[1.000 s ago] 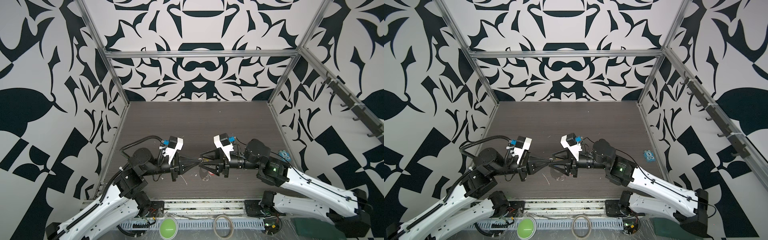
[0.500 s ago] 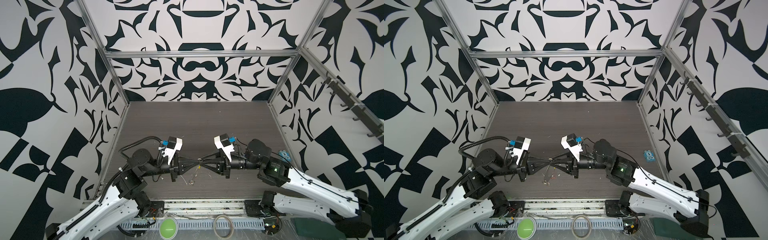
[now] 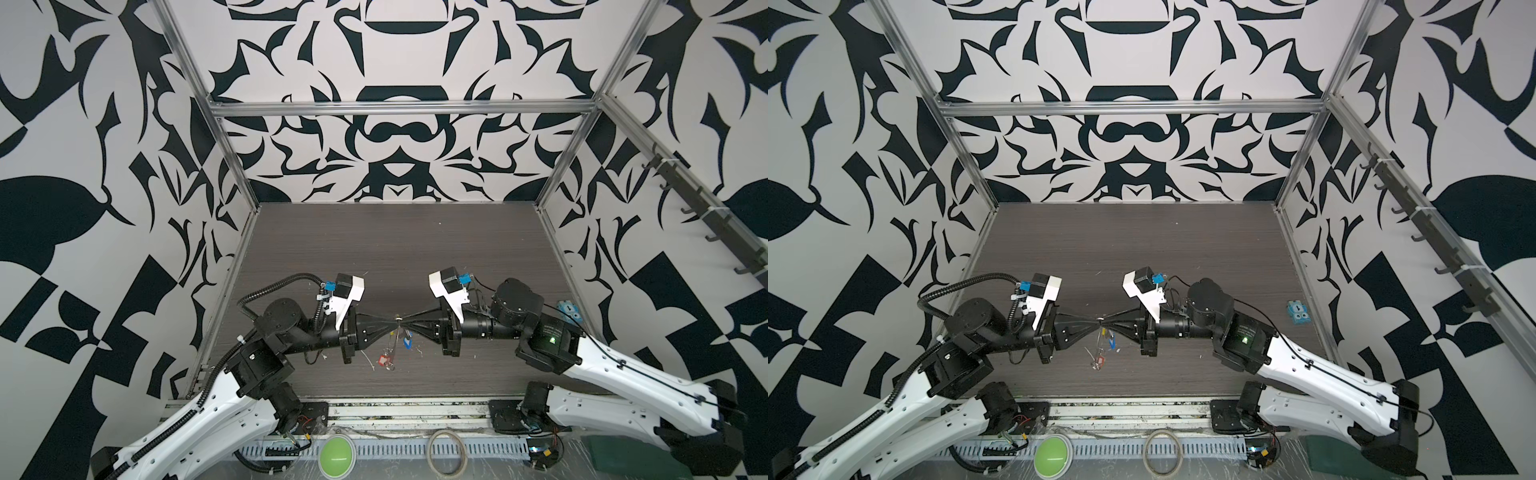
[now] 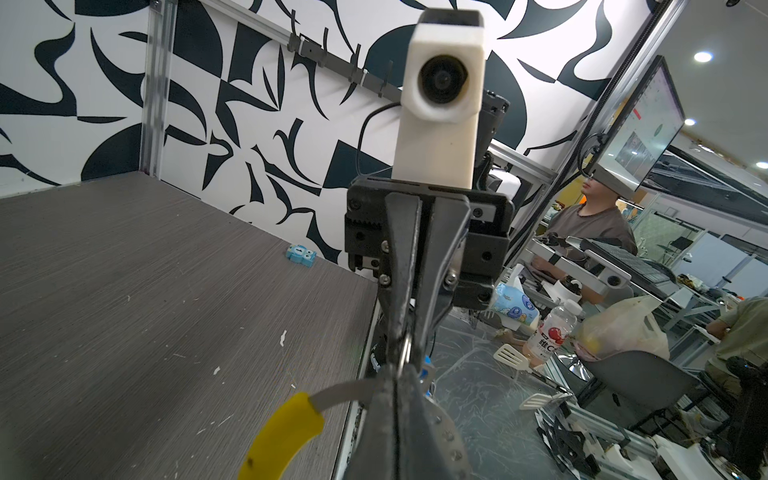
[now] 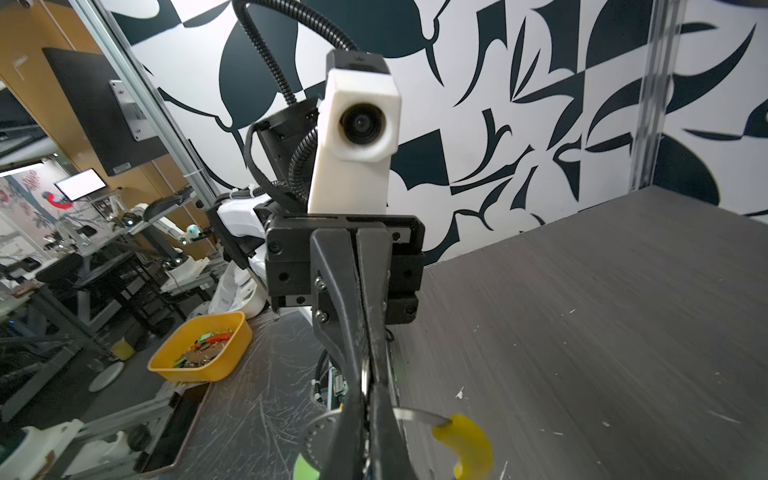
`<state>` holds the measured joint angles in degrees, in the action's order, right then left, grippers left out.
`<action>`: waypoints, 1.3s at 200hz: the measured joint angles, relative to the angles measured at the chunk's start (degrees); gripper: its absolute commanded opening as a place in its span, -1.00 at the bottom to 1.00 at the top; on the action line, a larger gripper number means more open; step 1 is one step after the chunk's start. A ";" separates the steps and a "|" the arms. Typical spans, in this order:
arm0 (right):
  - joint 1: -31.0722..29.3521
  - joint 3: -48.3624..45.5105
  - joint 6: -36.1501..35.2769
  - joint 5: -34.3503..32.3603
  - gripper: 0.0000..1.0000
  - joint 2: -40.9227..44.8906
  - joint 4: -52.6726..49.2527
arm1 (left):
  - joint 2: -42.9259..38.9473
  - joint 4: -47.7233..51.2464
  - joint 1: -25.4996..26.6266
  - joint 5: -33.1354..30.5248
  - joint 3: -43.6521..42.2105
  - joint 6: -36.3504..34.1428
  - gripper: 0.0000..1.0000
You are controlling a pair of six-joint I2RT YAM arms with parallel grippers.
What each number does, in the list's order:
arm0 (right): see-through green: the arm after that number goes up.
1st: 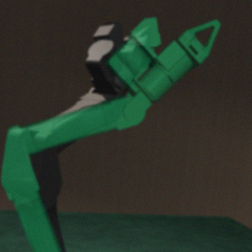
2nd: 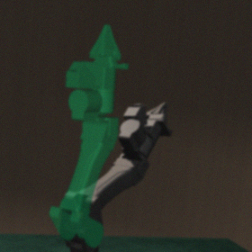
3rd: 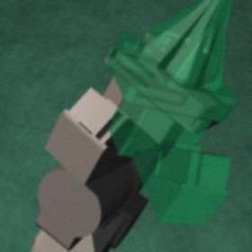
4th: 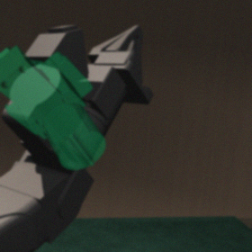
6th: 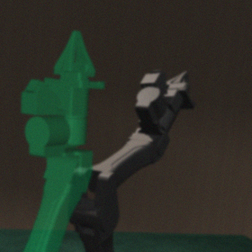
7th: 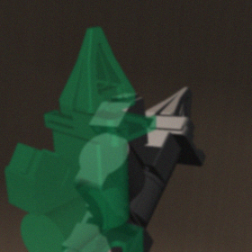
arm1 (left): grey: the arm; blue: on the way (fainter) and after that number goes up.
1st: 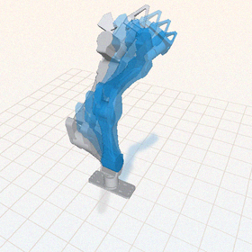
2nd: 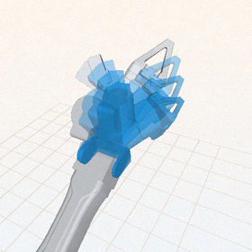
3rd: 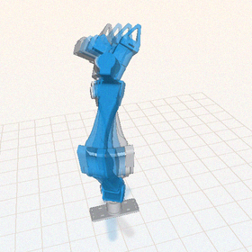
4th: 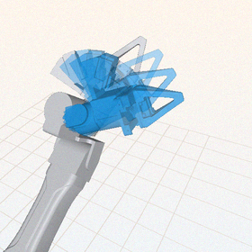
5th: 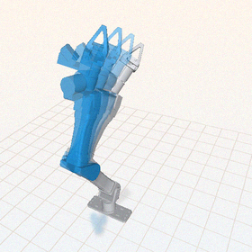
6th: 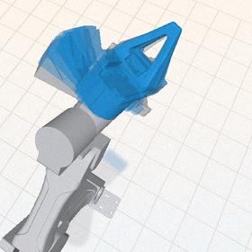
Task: Remove the keys from the keyring
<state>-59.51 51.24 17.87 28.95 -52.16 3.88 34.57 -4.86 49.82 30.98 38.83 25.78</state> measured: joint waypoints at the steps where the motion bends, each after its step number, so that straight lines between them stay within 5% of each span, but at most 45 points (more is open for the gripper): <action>1: 0.00 0.00 -0.02 0.00 -1.00 0.00 -0.02 | 0.00 0.02 0.00 -0.02 0.00 -0.02 -1.00; 19: 0.00 0.00 0.00 0.00 -1.00 0.00 -0.07 | 0.00 0.07 0.00 -0.11 0.00 -0.02 -1.00; 43: 0.00 0.00 -0.20 -0.04 -1.00 0.04 -0.96 | -0.02 1.18 0.00 -1.16 0.02 0.22 -0.45; 73: 0.09 0.13 -1.99 -0.02 -1.00 0.66 -5.77 | -1.31 4.07 -0.04 -2.99 0.15 -0.70 -0.27; 227: 6.99 9.77 -10.86 15.69 -1.00 -5.33 -25.46 | 9.03 24.48 -0.04 4.74 12.70 -7.10 -0.35; 260: 7.04 10.32 -11.41 17.18 -1.00 -6.08 -26.18 | 9.81 24.83 -0.04 5.55 12.70 -7.63 -0.52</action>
<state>-52.47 61.56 6.46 46.13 -58.24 -22.31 44.38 19.97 49.78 36.53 51.53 18.15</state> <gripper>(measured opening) 0.045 0.272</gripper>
